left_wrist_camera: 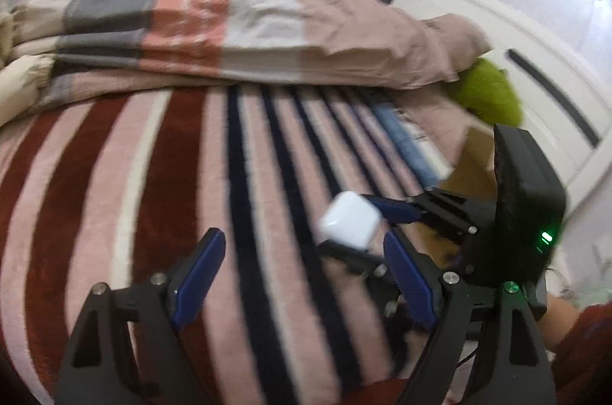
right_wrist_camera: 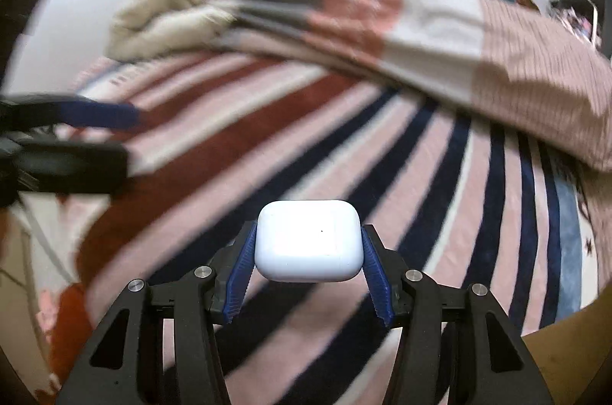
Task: Organize rigid objects
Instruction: 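Lower the earbud case into the cardboard box and open the right tool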
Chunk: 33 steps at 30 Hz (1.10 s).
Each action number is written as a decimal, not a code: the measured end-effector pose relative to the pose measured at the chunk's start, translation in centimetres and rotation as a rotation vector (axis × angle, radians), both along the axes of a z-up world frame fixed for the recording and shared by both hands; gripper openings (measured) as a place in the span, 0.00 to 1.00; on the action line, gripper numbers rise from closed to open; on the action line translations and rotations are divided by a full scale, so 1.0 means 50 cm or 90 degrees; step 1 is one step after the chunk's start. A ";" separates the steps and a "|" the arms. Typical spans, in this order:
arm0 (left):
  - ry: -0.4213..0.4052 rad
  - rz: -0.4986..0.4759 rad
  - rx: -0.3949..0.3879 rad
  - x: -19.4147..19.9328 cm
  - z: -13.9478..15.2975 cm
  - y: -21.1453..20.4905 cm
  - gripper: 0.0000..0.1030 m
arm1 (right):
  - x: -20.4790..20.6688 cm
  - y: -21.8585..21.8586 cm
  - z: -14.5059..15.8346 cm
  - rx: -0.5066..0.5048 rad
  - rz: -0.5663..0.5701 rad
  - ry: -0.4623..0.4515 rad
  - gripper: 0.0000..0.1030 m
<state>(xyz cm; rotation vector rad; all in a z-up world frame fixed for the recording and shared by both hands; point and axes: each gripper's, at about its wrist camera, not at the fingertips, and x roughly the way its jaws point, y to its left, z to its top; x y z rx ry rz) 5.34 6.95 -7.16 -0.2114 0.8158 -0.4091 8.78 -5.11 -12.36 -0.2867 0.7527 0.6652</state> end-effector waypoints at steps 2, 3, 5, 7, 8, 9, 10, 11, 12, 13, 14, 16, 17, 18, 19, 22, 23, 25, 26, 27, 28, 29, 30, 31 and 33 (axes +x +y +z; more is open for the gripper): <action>-0.016 -0.023 -0.018 -0.011 0.029 -0.024 0.79 | -0.035 0.001 0.048 0.015 0.024 -0.025 0.48; -0.021 -0.034 -0.028 -0.016 0.042 -0.036 0.74 | -0.053 0.002 0.069 0.016 0.030 -0.042 0.48; -0.025 -0.068 -0.050 -0.026 0.071 -0.067 0.60 | -0.084 -0.007 0.107 0.022 0.042 -0.070 0.48; -0.037 -0.091 -0.041 -0.036 0.095 -0.102 0.55 | -0.111 -0.021 0.139 0.033 0.050 -0.089 0.48; -0.046 -0.097 -0.028 -0.041 0.108 -0.123 0.54 | -0.120 -0.028 0.151 0.037 0.051 -0.096 0.48; -0.050 -0.103 -0.022 -0.044 0.117 -0.139 0.53 | -0.129 -0.039 0.163 0.039 0.045 -0.109 0.48; -0.052 -0.109 -0.021 -0.044 0.124 -0.154 0.50 | -0.142 -0.057 0.177 0.047 0.042 -0.122 0.48; -0.053 -0.116 -0.020 -0.043 0.131 -0.170 0.47 | -0.149 -0.071 0.186 0.052 0.039 -0.130 0.48; -0.055 -0.124 -0.017 -0.041 0.137 -0.189 0.43 | -0.152 -0.083 0.192 0.055 0.036 -0.136 0.48; -0.056 -0.131 -0.011 -0.038 0.142 -0.208 0.41 | -0.160 -0.103 0.201 0.058 0.029 -0.148 0.48; -0.057 -0.140 -0.009 -0.036 0.145 -0.222 0.41 | -0.163 -0.115 0.207 0.060 0.026 -0.153 0.48; -0.062 -0.159 -0.007 -0.031 0.152 -0.256 0.41 | -0.170 -0.152 0.218 0.066 0.011 -0.163 0.48; -0.063 -0.169 -0.004 -0.027 0.155 -0.277 0.41 | -0.171 -0.167 0.222 0.067 0.006 -0.167 0.48; -0.063 -0.181 0.000 -0.022 0.157 -0.300 0.41 | -0.172 -0.185 0.224 0.070 -0.002 -0.169 0.48; -0.062 -0.188 0.002 -0.017 0.158 -0.315 0.41 | -0.169 -0.210 0.226 0.075 -0.015 -0.167 0.48; -0.057 -0.215 0.012 -0.004 0.157 -0.375 0.41 | -0.162 -0.262 0.228 0.080 -0.043 -0.156 0.48; -0.054 -0.226 0.015 0.002 0.155 -0.394 0.41 | -0.159 -0.282 0.228 0.079 -0.054 -0.153 0.48; -0.046 -0.245 0.016 0.014 0.148 -0.427 0.41 | -0.153 -0.316 0.224 0.074 -0.070 -0.143 0.48; -0.040 -0.254 0.016 0.022 0.142 -0.444 0.41 | -0.149 -0.330 0.222 0.071 -0.078 -0.138 0.48; -0.034 -0.262 0.016 0.030 0.137 -0.459 0.41 | -0.144 -0.344 0.219 0.067 -0.086 -0.131 0.48; -0.030 -0.269 0.016 0.036 0.132 -0.470 0.41 | -0.137 -0.357 0.215 0.062 -0.094 -0.125 0.48; -0.025 -0.276 0.018 0.043 0.127 -0.484 0.41 | -0.133 -0.369 0.212 0.057 -0.101 -0.121 0.48; -0.021 -0.282 0.020 0.050 0.122 -0.494 0.41 | -0.127 -0.382 0.207 0.051 -0.111 -0.113 0.48; -0.015 -0.287 0.021 0.058 0.118 -0.503 0.41 | -0.123 -0.393 0.203 0.048 -0.119 -0.105 0.48; -0.008 -0.286 0.022 0.069 0.111 -0.514 0.45 | -0.112 -0.408 0.197 0.045 -0.128 -0.090 0.48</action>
